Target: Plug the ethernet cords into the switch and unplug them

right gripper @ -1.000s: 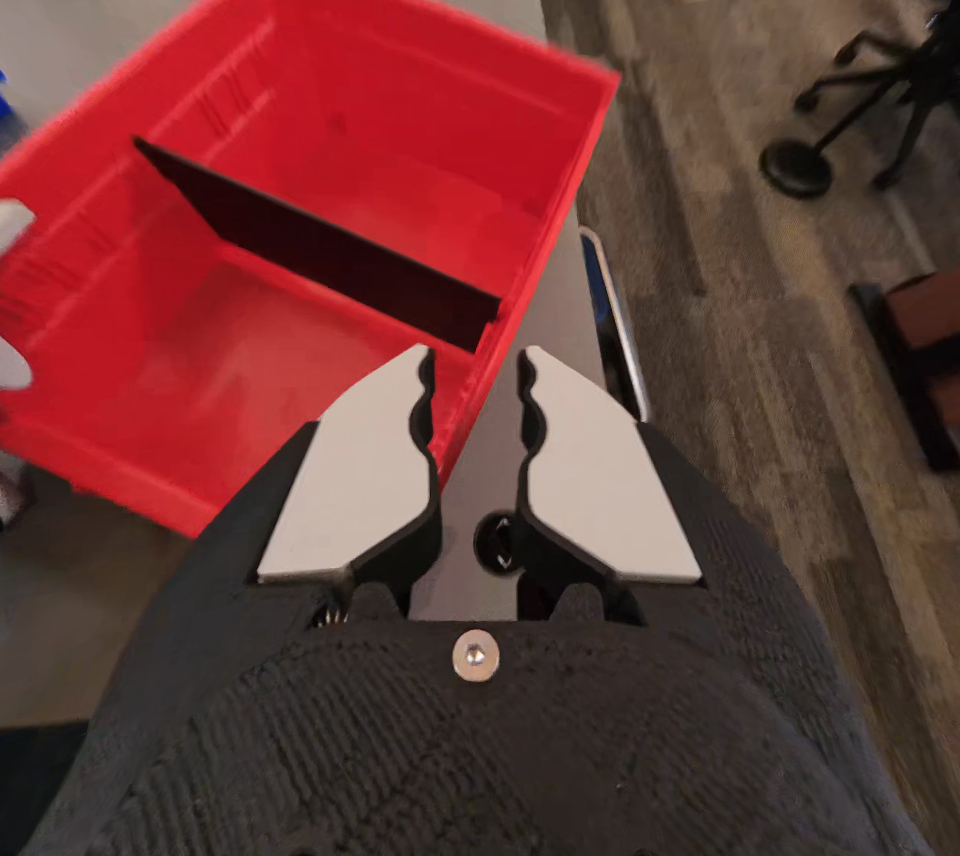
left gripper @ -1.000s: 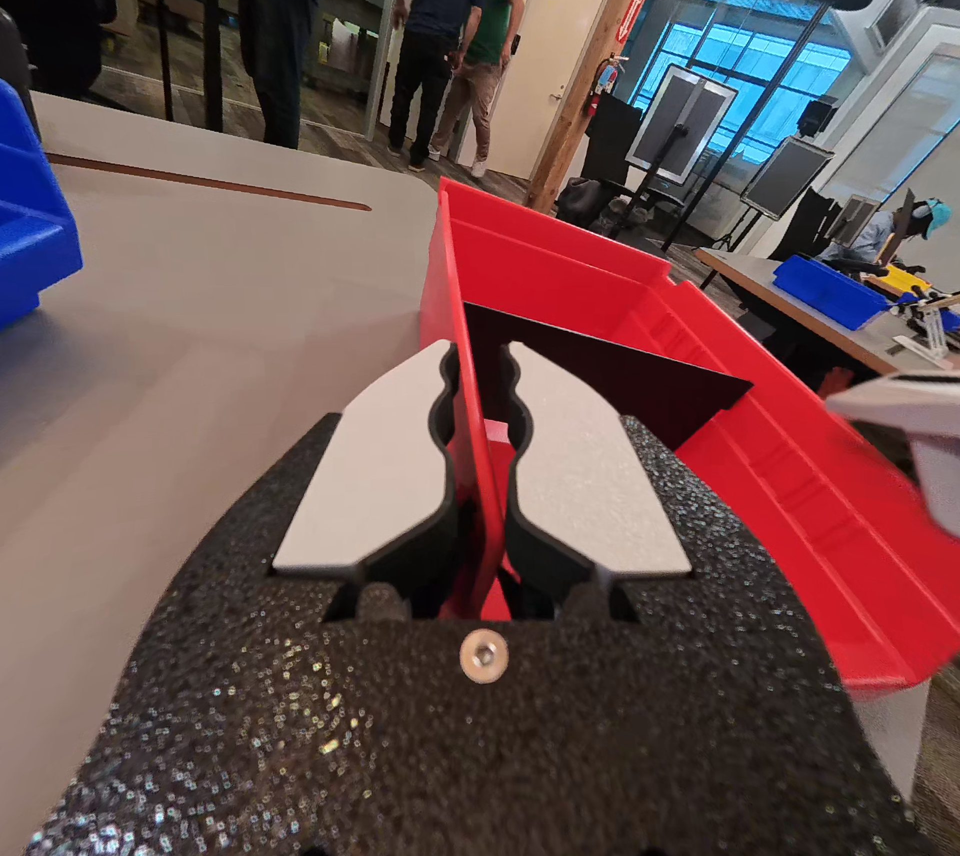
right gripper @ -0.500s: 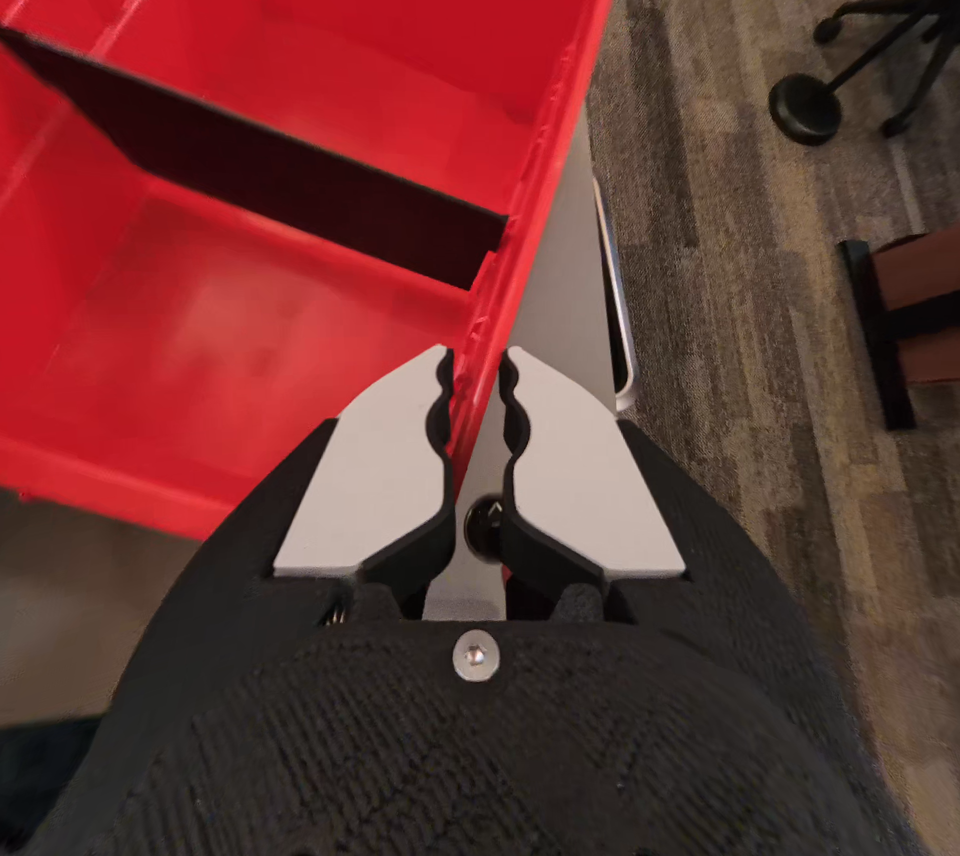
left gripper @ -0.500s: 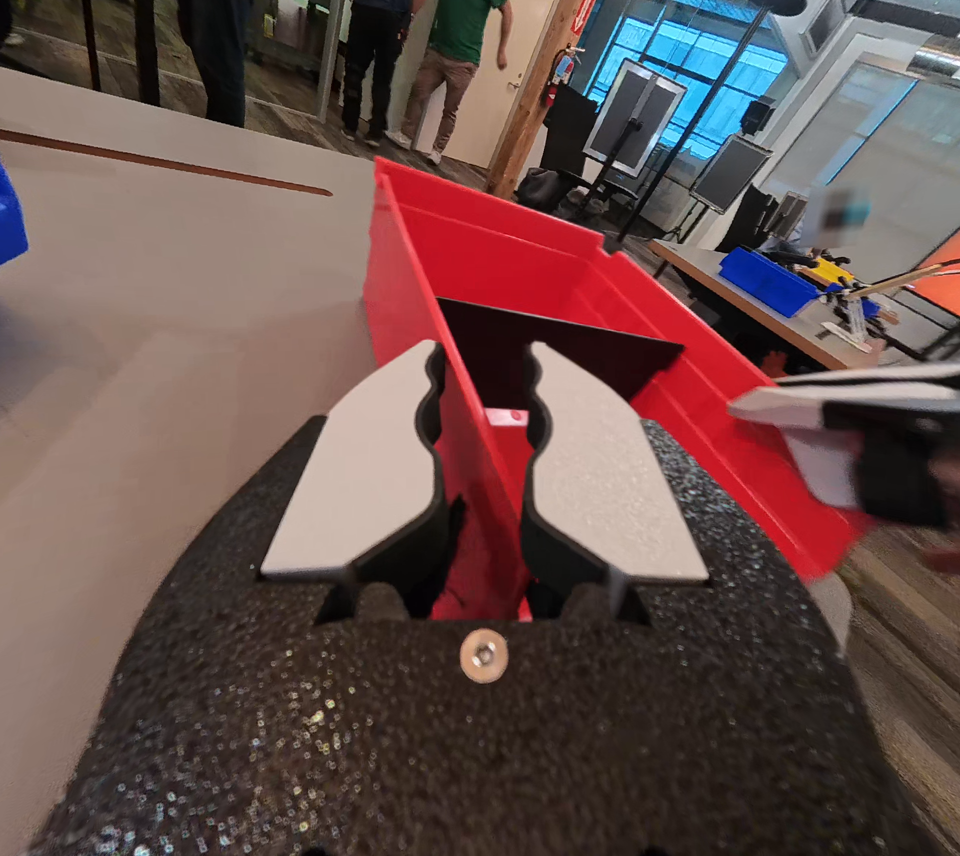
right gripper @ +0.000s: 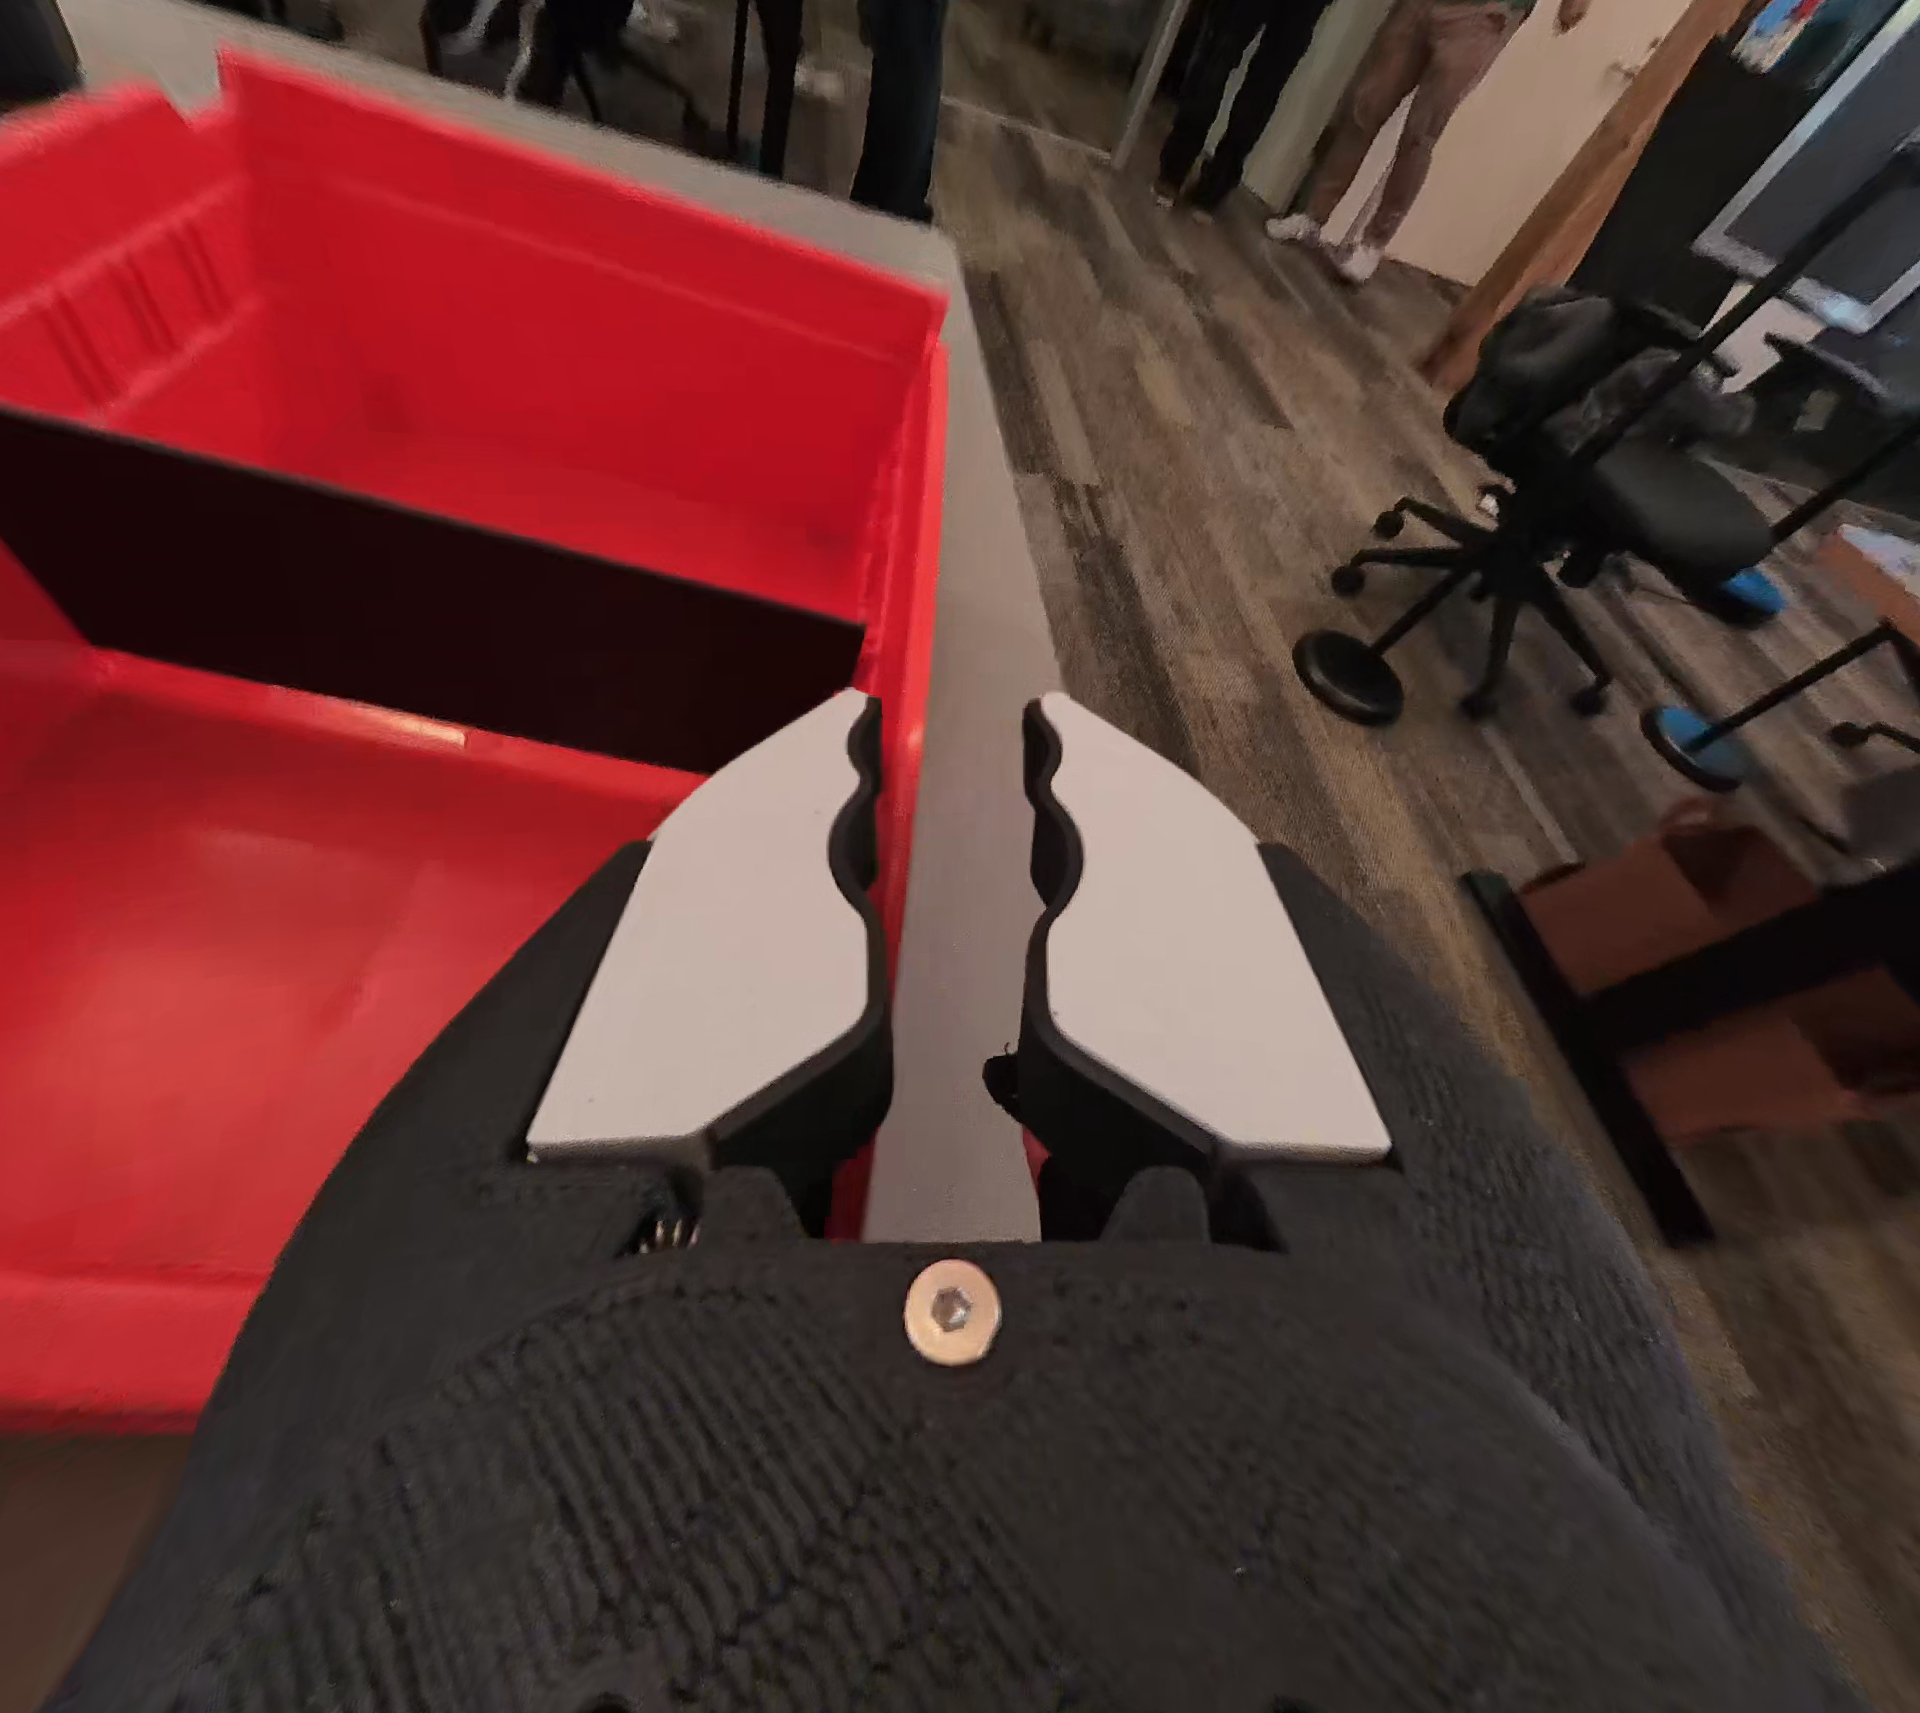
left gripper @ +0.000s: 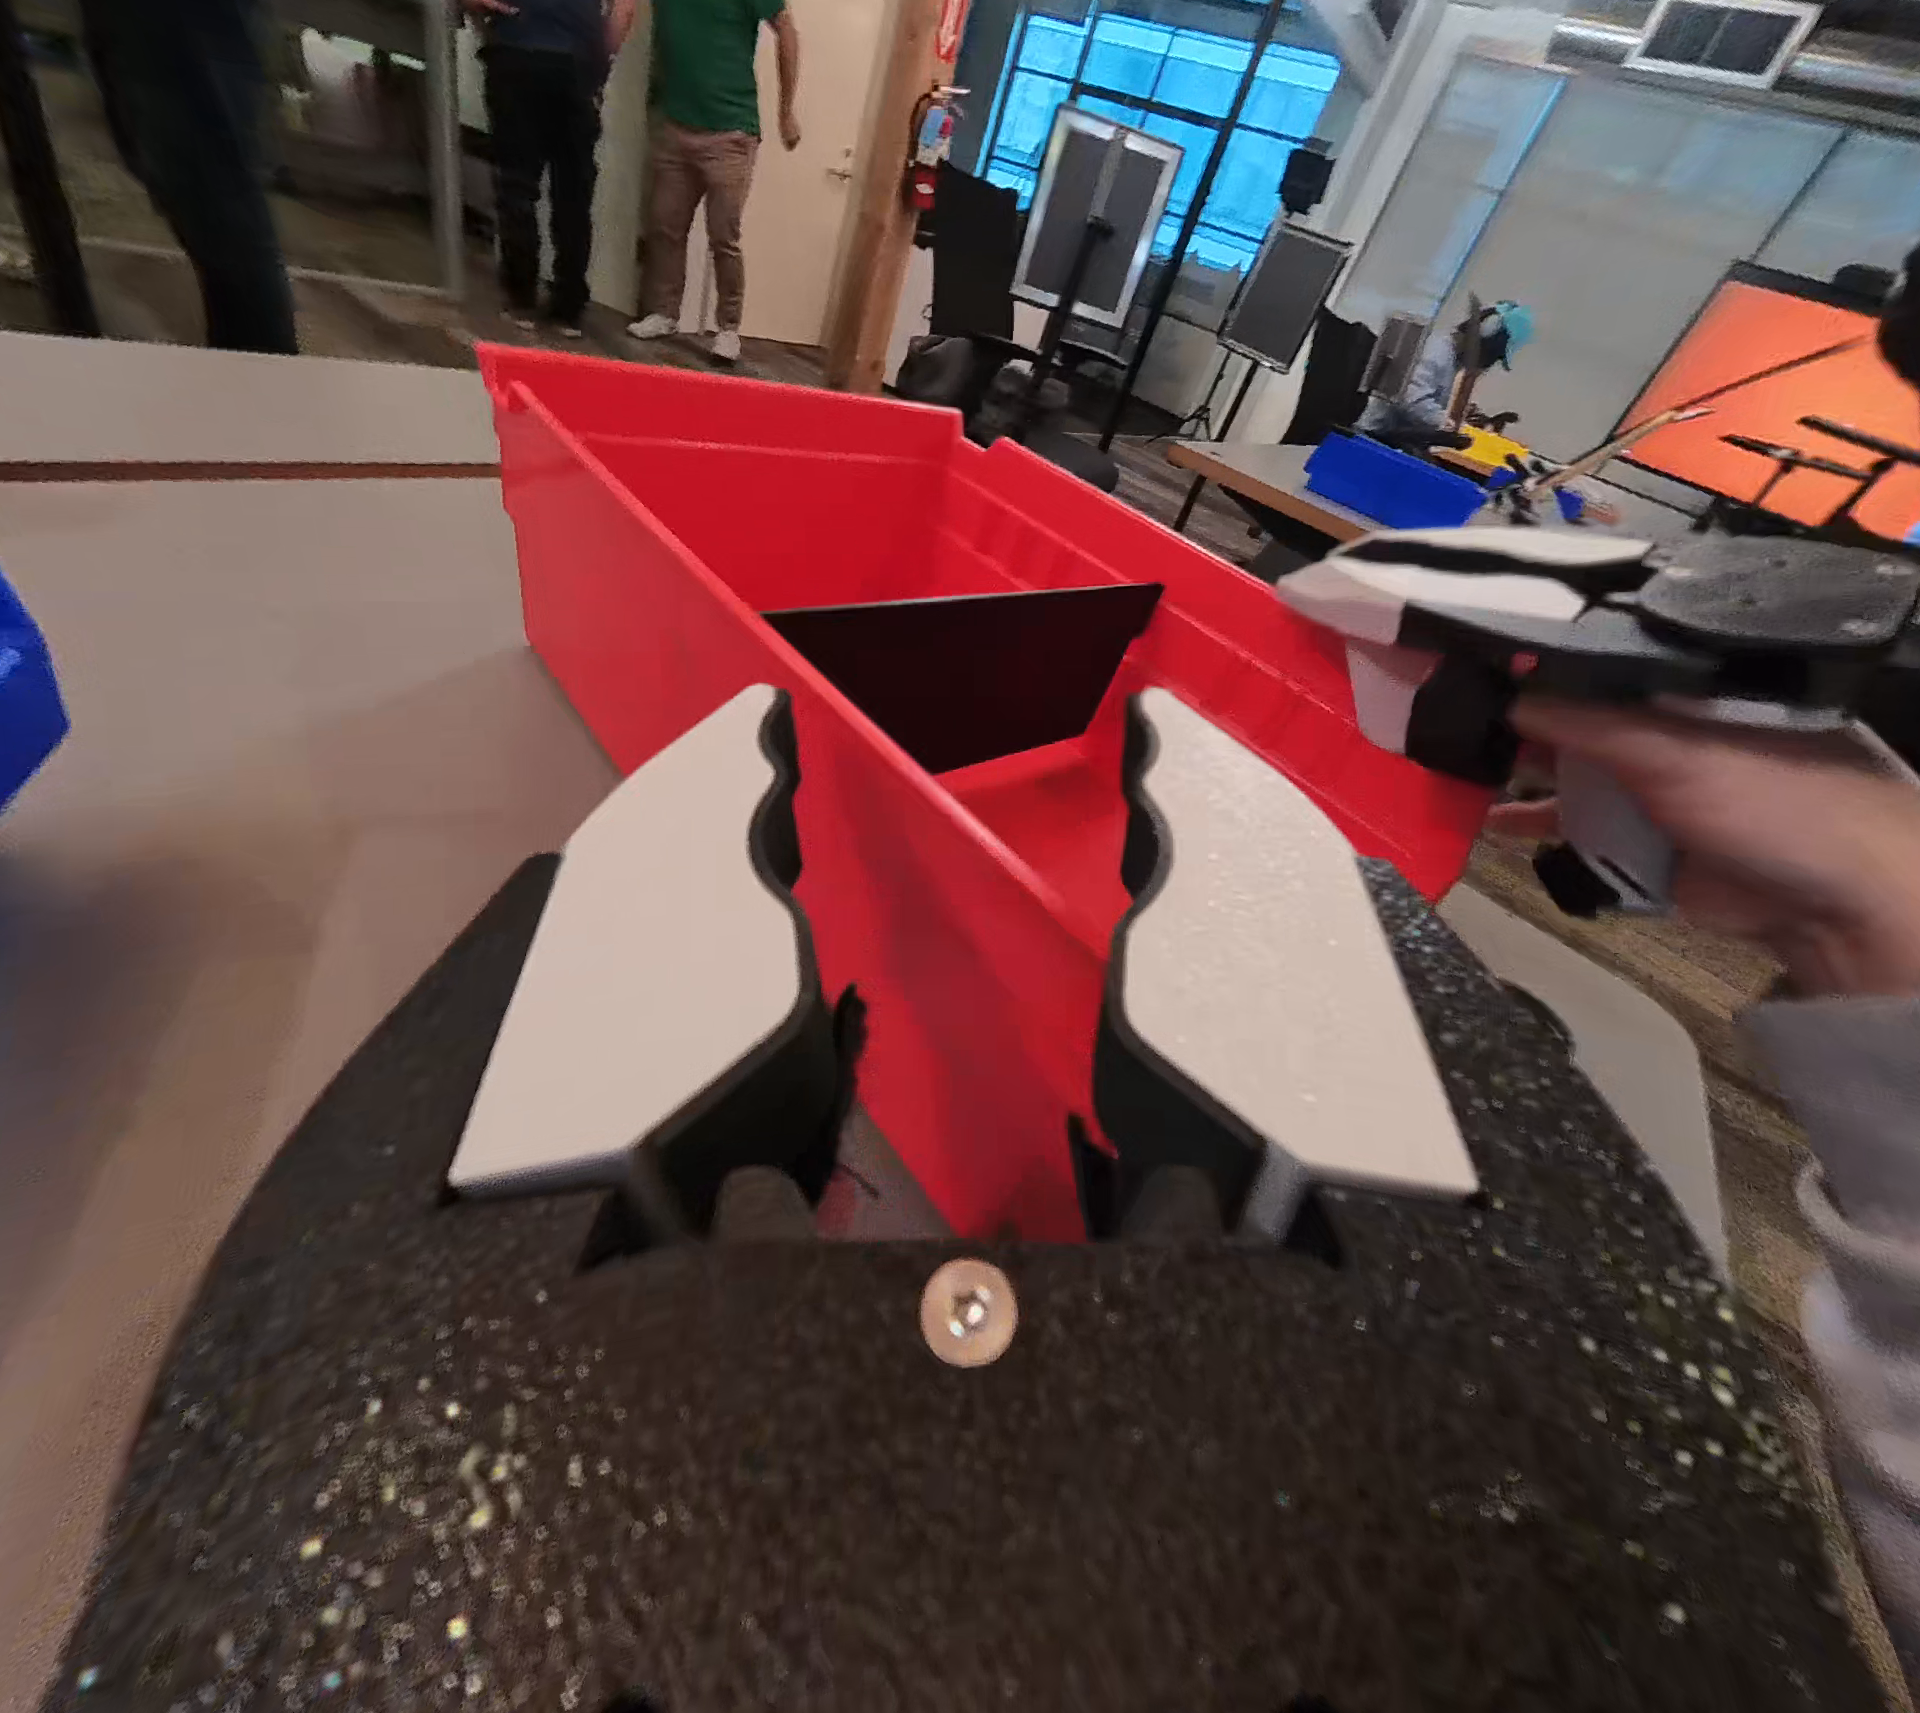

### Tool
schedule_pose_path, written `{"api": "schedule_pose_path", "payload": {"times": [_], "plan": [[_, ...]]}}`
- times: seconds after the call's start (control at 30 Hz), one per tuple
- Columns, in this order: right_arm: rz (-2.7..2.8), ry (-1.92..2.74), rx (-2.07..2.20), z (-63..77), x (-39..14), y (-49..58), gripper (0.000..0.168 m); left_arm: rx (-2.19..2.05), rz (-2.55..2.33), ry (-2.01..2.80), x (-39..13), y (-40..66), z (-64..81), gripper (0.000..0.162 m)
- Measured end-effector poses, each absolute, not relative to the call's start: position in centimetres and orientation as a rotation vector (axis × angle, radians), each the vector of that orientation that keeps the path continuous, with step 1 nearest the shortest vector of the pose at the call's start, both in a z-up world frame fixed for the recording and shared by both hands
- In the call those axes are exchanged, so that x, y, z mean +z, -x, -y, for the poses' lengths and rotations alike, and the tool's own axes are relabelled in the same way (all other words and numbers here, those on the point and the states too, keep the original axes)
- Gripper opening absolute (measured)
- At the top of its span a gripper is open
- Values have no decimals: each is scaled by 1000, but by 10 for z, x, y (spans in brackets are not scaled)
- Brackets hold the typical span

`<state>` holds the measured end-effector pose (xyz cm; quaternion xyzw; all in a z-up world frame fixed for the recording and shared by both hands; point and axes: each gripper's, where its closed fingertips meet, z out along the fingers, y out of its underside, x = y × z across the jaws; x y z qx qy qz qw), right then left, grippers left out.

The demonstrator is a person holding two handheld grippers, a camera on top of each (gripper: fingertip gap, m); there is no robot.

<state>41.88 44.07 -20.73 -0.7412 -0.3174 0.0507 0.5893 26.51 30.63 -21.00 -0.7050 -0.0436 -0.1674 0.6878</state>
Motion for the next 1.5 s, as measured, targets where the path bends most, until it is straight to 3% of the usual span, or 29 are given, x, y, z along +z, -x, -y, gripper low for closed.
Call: {"api": "schedule_pose_path", "payload": {"times": [0.13,0.27,0.63,0.7,0.8,0.9,1.17,1.37,1.5], "plan": [[748,1623,149,-428,-173,-423,26,-292,6,1568,-194,-251,-281,61],[776,1480,201,-400,-132,-416,26,-162,-187,1527,-175,-247,-236,50],[1132,1009,431,-242,-73,-281,22,-74,-170,1583,-167,-159,-124,43],[1121,906,396,-219,-66,-254,16,-80,-192,1561,-165,-143,-107,30],[1238,942,419,-196,-84,-208,15,-39,-181,1539,-167,-113,-86,15],[1360,1055,572,-179,-113,-159,17,-14,-133,1566,-169,-81,-75,10],[1657,1306,598,-167,-209,-83,43,-132,-220,1654,-167,-53,-62,9],[1679,1532,627,-175,-264,-74,43,-235,-256,1664,-165,-44,-53,8],[1700,1568,659,-150,-270,-73,41,-35,-342,1748,-178,-28,-52,8]]}}
